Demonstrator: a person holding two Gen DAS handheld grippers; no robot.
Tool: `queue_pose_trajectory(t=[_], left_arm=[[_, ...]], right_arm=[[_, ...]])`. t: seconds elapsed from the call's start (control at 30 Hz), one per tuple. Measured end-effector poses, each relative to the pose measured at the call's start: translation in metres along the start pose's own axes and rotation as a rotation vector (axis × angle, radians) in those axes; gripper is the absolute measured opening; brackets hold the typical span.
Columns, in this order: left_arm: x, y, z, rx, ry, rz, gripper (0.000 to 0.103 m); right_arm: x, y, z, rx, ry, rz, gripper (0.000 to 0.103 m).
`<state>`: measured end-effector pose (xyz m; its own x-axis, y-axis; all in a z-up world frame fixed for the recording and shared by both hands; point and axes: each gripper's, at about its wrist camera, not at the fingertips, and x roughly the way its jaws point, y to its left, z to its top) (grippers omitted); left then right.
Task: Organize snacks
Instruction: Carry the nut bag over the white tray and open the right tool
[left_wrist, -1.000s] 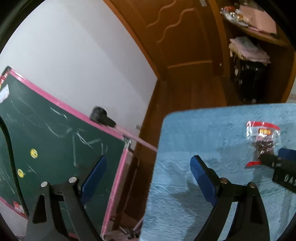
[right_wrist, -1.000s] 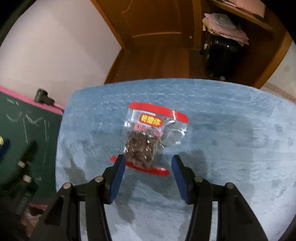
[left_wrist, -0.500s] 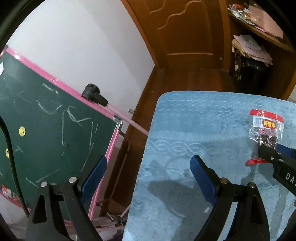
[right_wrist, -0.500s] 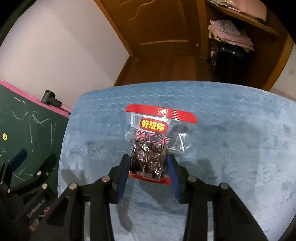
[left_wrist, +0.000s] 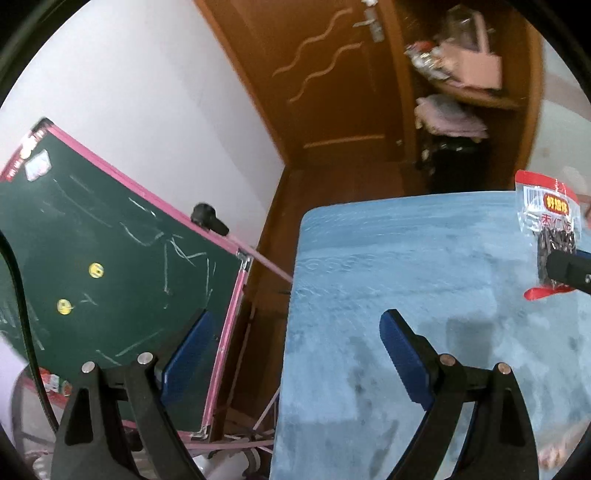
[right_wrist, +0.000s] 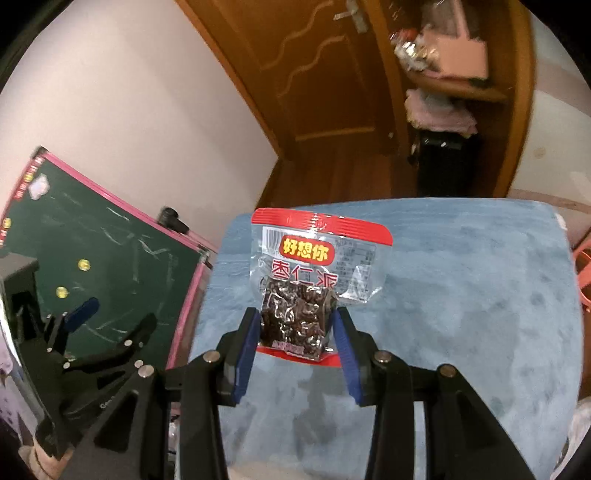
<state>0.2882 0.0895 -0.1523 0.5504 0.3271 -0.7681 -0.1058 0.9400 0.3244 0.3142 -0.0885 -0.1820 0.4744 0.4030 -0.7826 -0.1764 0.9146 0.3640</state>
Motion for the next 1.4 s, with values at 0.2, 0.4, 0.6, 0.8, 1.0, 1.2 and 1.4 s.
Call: queue_pose_trajectory(t=[0.2,0.4,0.6,0.8,1.0,1.2,1.4], left_arm=[[-0.090,0.009,-0.038,-0.003,-0.074,-0.087,0.091],[-0.154,0.005,-0.089,0.031,-0.110,-0.169,0.091],[-0.187,-0.005,-0.137,0.037,-0.087,-0.252,0.091],[-0.213,-0.017,-0.163,0.069,-0.098,-0.265,0.091],[-0.230,-0.033,-0.178,0.056,-0.075,-0.262,0.091],[-0.232,-0.053,-0.177,0.061,-0.044,-0.255,0.091],[-0.236,-0.060,-0.184,0.077,-0.031,-0.230,0.091]], right_arm=[[-0.107,0.015,-0.056,-0.002,-0.113,-0.035,0.041],[-0.183,0.019,-0.124,0.038,-0.184,-0.057,0.041],[-0.215,0.021,-0.190,0.039,-0.201,-0.145,0.042],[-0.229,0.019,-0.223,0.042,-0.180,-0.144,0.042],[-0.234,0.019,-0.231,-0.041,-0.130,-0.151,0.042],[-0.226,0.020,-0.241,-0.127,-0.061,-0.152,0.043],[-0.221,0.017,-0.243,-0.138,-0.047,-0.146,0.054]])
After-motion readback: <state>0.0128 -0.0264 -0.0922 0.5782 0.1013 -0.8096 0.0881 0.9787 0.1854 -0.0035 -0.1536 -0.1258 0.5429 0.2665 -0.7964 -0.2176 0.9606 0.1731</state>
